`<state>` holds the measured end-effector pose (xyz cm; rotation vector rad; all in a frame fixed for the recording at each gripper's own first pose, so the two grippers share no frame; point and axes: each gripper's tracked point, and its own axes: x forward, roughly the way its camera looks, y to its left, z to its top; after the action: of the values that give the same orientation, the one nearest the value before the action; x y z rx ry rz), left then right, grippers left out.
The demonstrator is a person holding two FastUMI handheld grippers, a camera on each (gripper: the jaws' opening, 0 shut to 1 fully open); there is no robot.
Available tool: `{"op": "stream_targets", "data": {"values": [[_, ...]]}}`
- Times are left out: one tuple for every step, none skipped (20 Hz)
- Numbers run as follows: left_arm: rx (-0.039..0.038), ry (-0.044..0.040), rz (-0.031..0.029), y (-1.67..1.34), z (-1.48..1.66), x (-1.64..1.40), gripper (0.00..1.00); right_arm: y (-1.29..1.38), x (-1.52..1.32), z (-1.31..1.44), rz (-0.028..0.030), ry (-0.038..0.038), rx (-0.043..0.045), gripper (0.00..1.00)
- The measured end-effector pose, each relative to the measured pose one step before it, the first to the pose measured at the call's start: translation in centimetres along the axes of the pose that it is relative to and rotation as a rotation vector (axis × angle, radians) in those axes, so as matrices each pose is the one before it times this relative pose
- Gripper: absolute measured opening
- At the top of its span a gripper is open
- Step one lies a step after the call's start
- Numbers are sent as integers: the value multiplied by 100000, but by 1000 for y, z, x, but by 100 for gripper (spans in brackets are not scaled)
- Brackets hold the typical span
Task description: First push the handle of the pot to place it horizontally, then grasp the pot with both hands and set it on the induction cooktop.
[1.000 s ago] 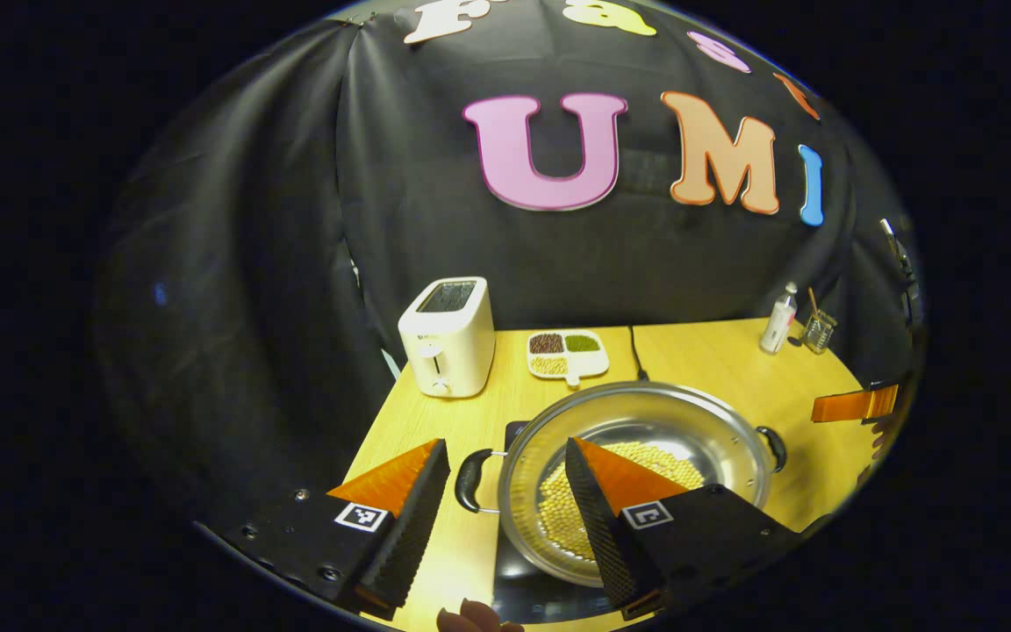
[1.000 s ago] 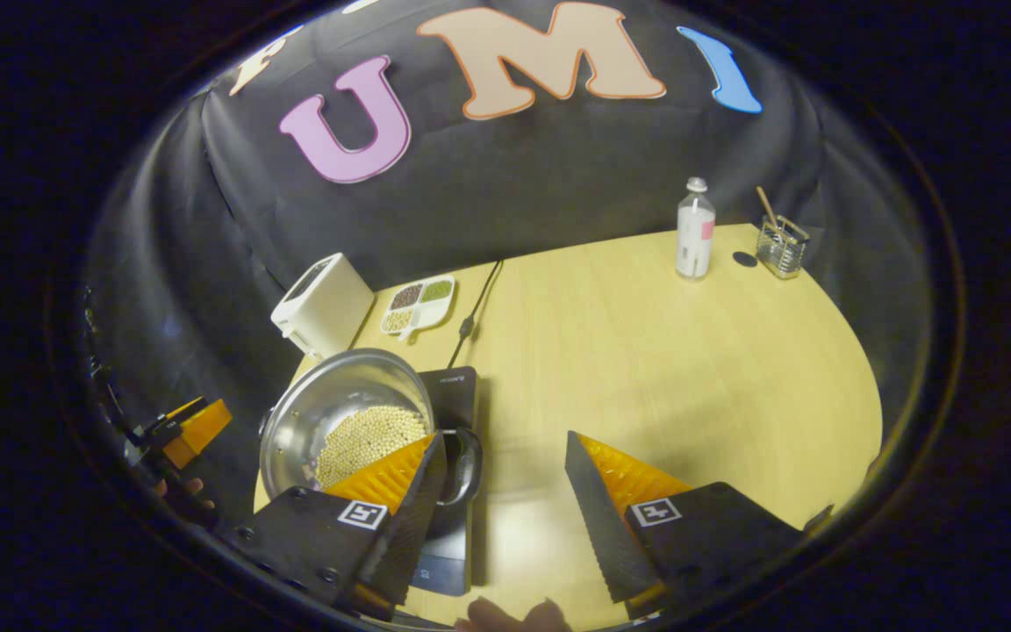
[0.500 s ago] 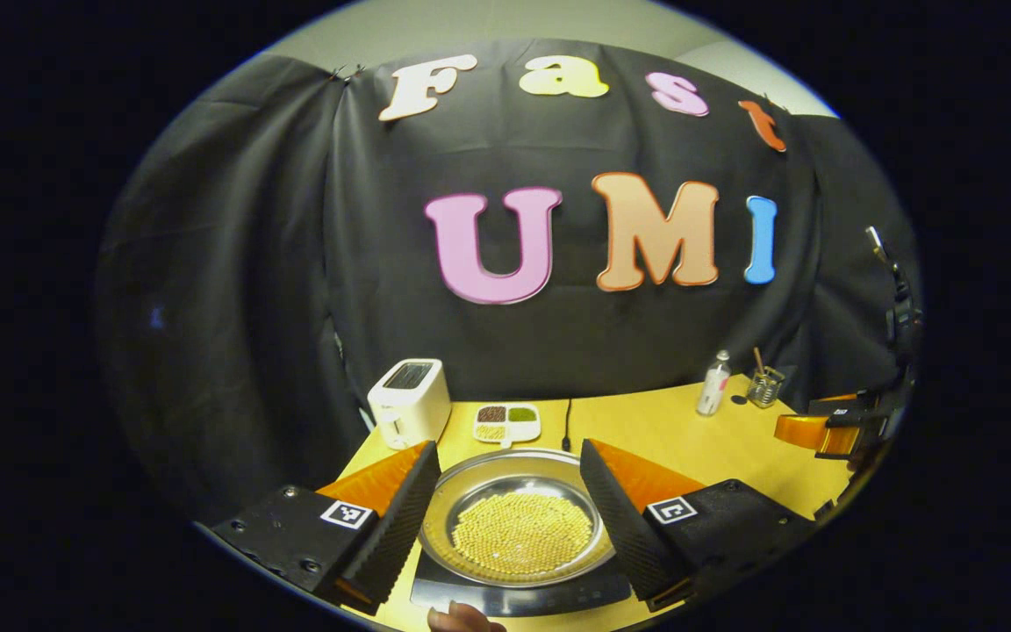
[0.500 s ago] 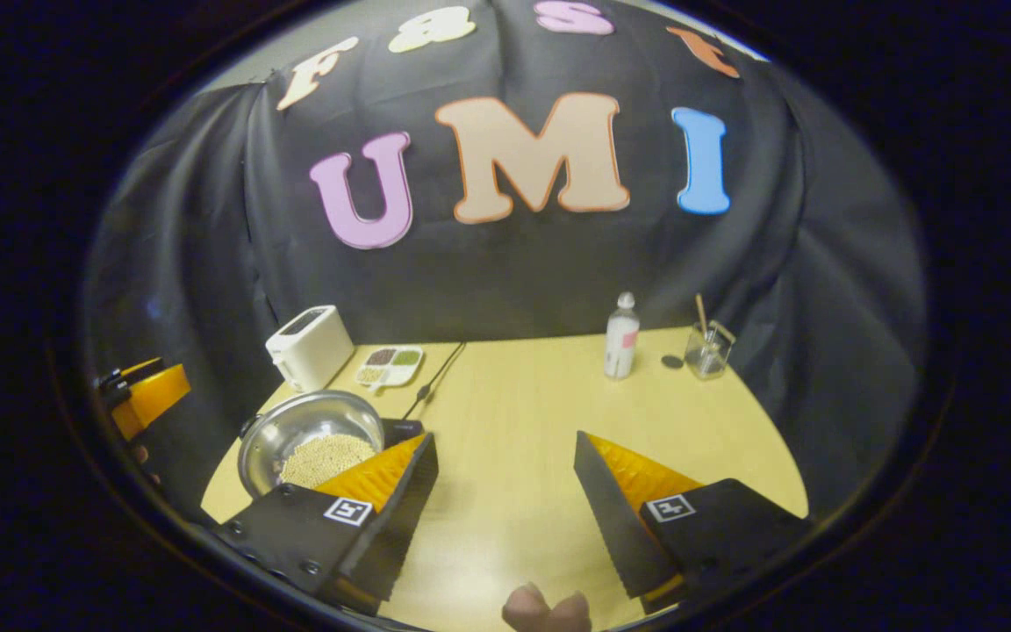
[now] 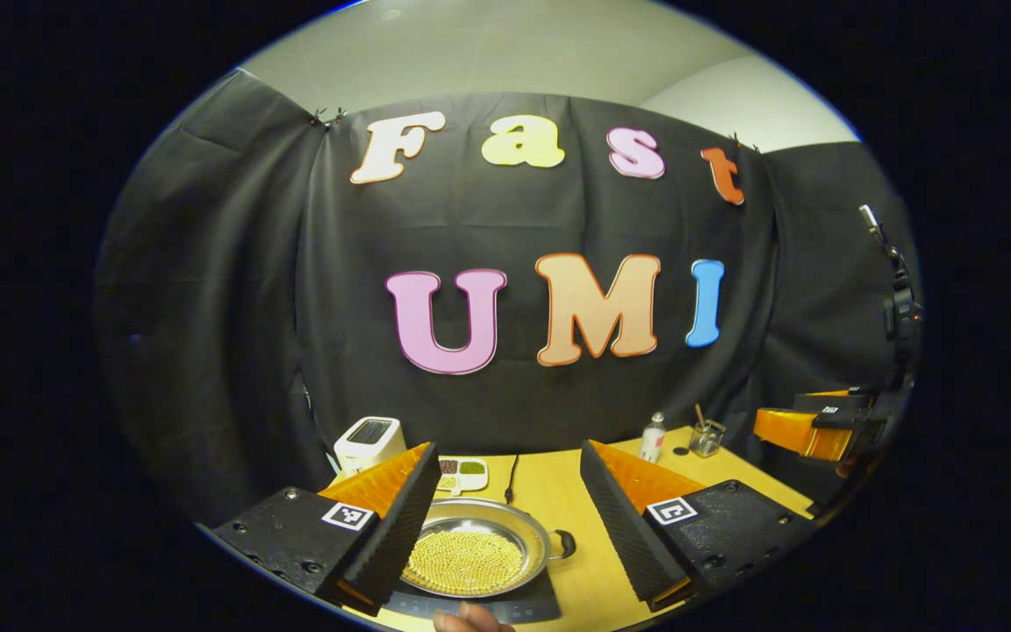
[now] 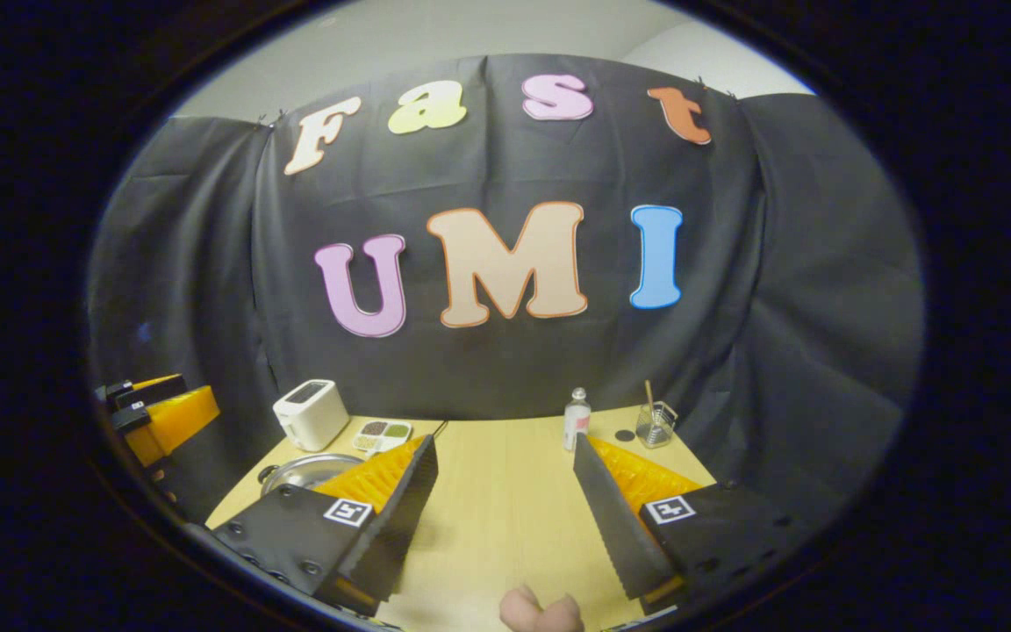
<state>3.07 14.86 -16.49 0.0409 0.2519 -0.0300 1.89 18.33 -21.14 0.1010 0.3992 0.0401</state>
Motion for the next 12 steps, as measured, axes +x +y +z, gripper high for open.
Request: {"op": "stream_targets", "data": {"values": [[-33,-1545,186,-55,638,-1208,97,-85,-1227,355,-277,-673,675,94],[-1,-1922,369,44,904,-1207,100,53,-1283,321,-149,9,573,94],[-74,-2112,348,-86,805,-1230,97,69,-1368,129,337,-338,143,94],[-565,-2724,143,-233,921,-1135,100,136,-1295,394,448,-891,-731,94],[-1291,-1837,221,-191,514,-979,97,-159,-1291,678,-279,-1893,-1325,94],[-1749,-192,-308,-363,19,-917,99,-287,-1160,608,-1100,-1634,-1239,94],[-2283,728,-368,-284,-186,-911,97,-68,-1382,314,-462,-715,-813,93],[-2827,646,-61,-275,30,-922,96,345,-1111,462,641,-526,-803,93],[-3192,170,420,100,321,-688,94,204,-895,547,300,-1090,-867,99],[-2798,-174,381,61,459,-381,96,74,-610,813,-54,-1831,-671,96],[-1233,184,984,357,334,-320,94,157,-328,598,416,-1244,-110,94],[674,237,1300,643,237,-427,93,421,-374,493,1290,-746,687,94]]}}
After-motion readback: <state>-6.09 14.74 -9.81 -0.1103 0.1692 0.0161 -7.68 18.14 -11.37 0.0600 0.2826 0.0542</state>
